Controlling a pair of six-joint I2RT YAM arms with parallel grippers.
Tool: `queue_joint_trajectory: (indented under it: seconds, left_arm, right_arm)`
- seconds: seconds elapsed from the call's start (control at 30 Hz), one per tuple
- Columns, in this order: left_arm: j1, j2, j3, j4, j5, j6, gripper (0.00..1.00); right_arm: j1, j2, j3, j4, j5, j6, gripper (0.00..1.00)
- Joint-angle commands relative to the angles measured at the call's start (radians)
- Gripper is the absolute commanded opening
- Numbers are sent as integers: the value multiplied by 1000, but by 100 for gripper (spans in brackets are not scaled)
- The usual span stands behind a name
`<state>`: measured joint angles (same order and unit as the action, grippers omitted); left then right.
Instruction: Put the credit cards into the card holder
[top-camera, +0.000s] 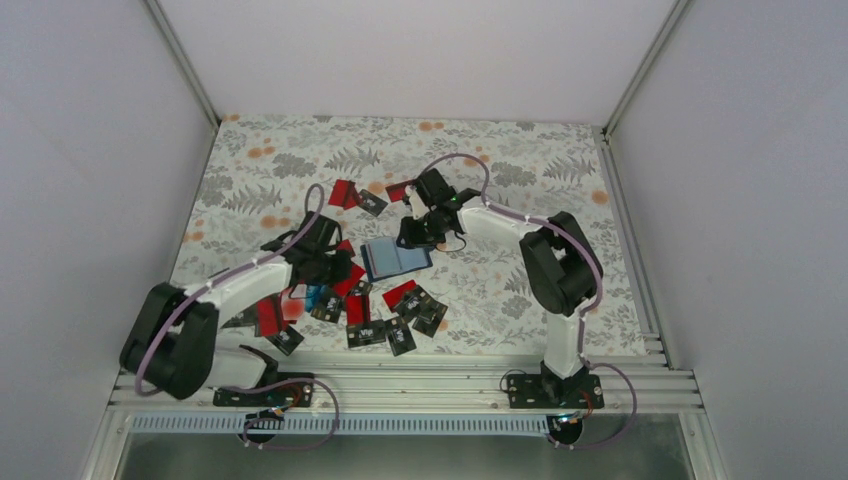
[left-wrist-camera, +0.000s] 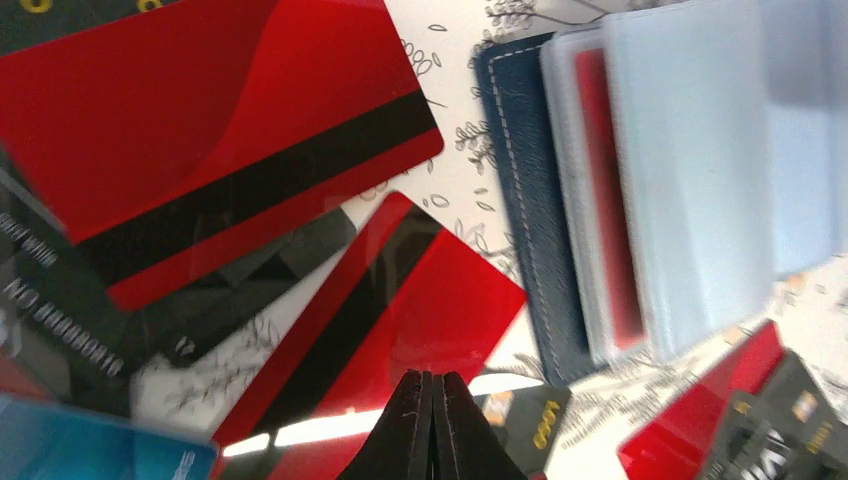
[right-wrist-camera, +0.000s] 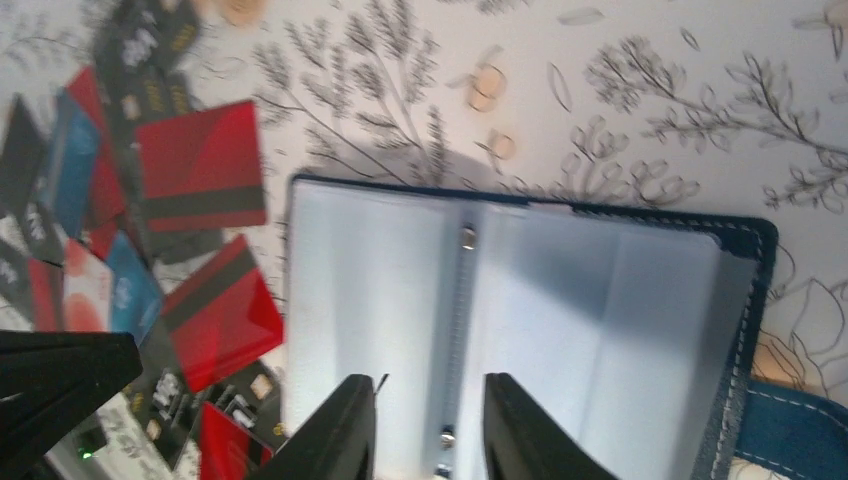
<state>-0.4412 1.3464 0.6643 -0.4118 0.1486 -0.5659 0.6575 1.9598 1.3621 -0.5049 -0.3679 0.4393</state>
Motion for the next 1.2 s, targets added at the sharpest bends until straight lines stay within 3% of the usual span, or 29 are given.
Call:
queue_joint_trajectory:
  seconds: [0.0, 0.2, 0.7, 1.17]
  left_arm:
    - [-1, 117, 51, 112, -9, 7, 3]
    - [0, 246, 97, 171, 37, 28, 2]
    - [-25, 473, 248, 225, 143, 99, 2]
    - [-27, 299, 248, 25, -55, 109, 3]
  right_arm:
    - [9, 45, -28, 54, 14, -19, 23]
    - [14, 87, -26, 77, -25, -27, 18]
    - [19, 81, -14, 62, -36, -22, 18]
    - [2, -16, -27, -31, 81, -46, 22]
